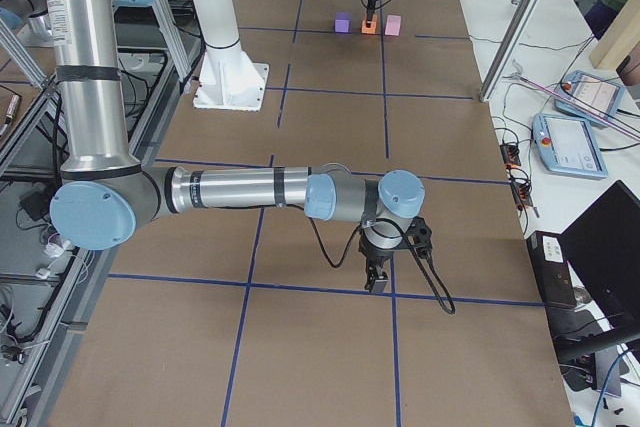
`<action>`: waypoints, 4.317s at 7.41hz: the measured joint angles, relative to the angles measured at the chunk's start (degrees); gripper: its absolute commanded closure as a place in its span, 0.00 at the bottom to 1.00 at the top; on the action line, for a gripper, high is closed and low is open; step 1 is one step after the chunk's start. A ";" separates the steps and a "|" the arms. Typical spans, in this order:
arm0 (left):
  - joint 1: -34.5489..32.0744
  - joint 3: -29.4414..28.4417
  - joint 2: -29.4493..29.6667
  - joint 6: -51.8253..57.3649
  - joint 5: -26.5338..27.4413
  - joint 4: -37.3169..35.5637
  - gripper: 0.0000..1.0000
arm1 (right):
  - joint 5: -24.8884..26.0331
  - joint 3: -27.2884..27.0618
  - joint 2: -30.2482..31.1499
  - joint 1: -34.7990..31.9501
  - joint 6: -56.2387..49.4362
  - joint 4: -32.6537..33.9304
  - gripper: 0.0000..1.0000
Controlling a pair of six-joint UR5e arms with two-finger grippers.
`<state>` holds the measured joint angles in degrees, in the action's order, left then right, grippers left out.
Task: Arrange blocks in a line
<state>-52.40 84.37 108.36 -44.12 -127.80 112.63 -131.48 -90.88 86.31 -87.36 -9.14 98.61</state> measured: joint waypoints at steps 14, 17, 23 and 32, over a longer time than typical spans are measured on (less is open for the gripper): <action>-12.23 11.05 -4.10 11.33 -0.22 -9.71 0.00 | 0.00 0.00 -0.01 0.00 0.00 0.00 0.00; -23.29 6.80 -8.77 29.95 -1.70 -9.66 0.00 | 0.00 0.00 0.00 0.00 0.00 0.00 0.00; -33.92 -3.27 -11.29 41.33 -15.36 -0.36 0.00 | 0.00 0.00 0.00 0.00 0.00 0.00 0.00; -37.07 3.68 -14.84 41.54 -7.75 -12.55 0.00 | 0.00 0.00 0.00 0.00 0.00 0.00 0.00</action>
<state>-89.46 88.05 93.52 -2.58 -135.54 100.08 -131.48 -90.88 86.31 -87.36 -9.14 98.61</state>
